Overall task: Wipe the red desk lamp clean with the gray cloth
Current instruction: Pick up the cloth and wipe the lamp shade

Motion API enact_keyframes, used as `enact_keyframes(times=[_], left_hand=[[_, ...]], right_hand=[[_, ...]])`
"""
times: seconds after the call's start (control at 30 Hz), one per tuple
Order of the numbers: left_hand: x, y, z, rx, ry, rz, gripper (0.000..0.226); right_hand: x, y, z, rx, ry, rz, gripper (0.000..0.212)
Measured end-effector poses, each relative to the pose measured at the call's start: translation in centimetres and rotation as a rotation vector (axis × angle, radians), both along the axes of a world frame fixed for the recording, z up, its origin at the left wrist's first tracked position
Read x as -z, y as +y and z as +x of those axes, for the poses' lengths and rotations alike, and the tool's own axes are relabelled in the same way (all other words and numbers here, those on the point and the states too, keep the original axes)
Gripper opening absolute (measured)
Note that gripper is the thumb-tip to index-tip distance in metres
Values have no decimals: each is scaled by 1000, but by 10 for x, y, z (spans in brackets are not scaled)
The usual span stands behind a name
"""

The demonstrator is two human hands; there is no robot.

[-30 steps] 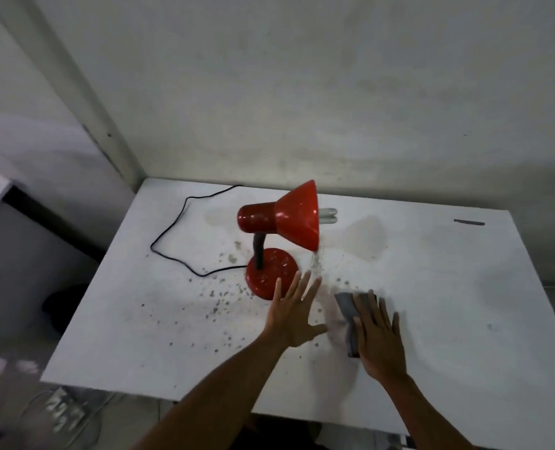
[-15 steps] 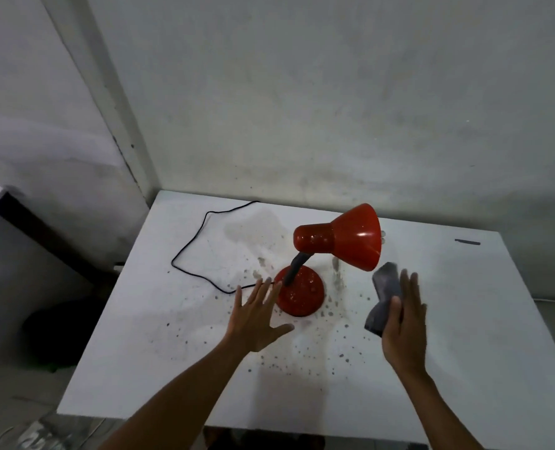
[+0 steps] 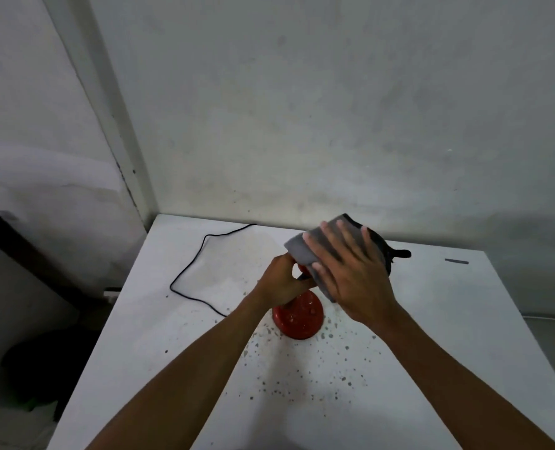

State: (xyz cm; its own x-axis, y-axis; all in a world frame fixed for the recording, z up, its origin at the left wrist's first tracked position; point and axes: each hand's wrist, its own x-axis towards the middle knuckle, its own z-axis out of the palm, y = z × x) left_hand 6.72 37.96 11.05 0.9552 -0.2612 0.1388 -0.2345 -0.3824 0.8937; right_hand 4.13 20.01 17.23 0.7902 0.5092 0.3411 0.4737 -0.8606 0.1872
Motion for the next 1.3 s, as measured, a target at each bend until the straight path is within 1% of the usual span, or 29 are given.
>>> enact_keyframes(times=[0.07,0.2,0.4,0.53,0.63,0.7,0.8,0.9,0.97,1.13,1.2,1.3], left_hand=[[-2,-4,3,-29,-17,-27,36],[-2,-4,8,-43,-12,-1,32],[-3,0,8,-52,-18,9,36],[-5,0,4,-33,-26,-7,47],[-6,-2,1,-24,-16,-19,61],[-8,-4,-1,-15,2,-37,58],[-13,-3,-6,-23,122,-89,52],[-15,-3,-13,-32,327,-218,44],[-16,-3,-17,-39,429,-299,43],[-17,-4,-22,-43,542,-469,44],[-17,-6,-24,-50,555,-510,42],[-15,-9,-24,-80,543,-575,33]], right_hand=[[10,0,8,45,45,-108,59],[6,-4,15,65,84,-163,66],[-9,-6,20,11,124,-228,73],[-17,-21,20,5,160,-255,73],[-26,-43,17,35,153,-250,72],[-32,-54,17,89,161,-225,71],[-37,-59,17,148,199,-180,70],[-37,-56,18,151,213,-166,71],[-37,-54,18,150,206,-153,70],[-34,-48,21,147,182,-193,69],[-31,-42,20,138,177,-217,70],[-24,-30,19,119,178,-246,68]])
